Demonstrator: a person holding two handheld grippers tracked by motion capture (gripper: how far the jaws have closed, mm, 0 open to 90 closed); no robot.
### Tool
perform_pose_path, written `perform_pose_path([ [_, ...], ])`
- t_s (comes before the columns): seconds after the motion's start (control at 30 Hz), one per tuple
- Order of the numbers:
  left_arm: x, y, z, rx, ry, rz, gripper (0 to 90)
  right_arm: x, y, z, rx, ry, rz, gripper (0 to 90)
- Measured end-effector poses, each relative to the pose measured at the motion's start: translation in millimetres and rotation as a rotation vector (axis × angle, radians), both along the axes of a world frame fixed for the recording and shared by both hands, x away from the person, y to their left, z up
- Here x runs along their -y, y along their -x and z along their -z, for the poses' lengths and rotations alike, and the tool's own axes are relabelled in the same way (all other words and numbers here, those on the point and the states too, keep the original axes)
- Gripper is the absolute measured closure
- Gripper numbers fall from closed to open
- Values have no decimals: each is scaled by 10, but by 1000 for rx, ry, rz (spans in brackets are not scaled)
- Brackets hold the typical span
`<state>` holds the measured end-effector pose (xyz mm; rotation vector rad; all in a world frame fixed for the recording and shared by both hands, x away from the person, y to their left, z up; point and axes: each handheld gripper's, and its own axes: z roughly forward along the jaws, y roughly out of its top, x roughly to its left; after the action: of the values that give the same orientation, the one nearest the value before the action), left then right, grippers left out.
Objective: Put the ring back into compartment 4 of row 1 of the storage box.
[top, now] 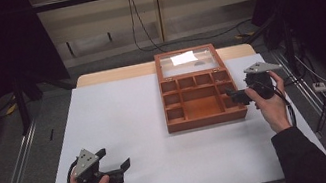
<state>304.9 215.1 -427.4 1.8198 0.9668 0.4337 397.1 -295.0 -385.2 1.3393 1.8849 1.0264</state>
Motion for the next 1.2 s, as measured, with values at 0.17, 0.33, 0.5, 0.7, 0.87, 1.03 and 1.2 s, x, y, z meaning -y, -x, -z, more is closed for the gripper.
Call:
perform_pose_path([
  [0.17, -1, 1, -5, 1, -1, -1, 55, 21, 107, 2, 10, 0, 5, 50],
  [0.33, -3, 0, -4, -1, 0, -4, 54, 29, 213, 18, 18, 2, 11, 48],
  [0.5, -15, -1, -14, 1, -5, -5, 54, 33, 310, 25, 20, -6, 6, 52],
  [0.7, -19, 2, -20, 10, -2, -9, 55, 20, 432, 14, 28, -23, 2, 50],
  [0.87, -21, 3, -19, 10, -1, -10, 54, -7, 543, 15, 30, -9, -7, 49],
  [1.03, -16, 7, -18, 8, -1, -8, 54, 12, 640, 30, 30, -20, -4, 53],
  [1.2, -23, 7, -22, 8, 0, -3, 54, 77, 724, 63, 27, -42, 7, 53],
])
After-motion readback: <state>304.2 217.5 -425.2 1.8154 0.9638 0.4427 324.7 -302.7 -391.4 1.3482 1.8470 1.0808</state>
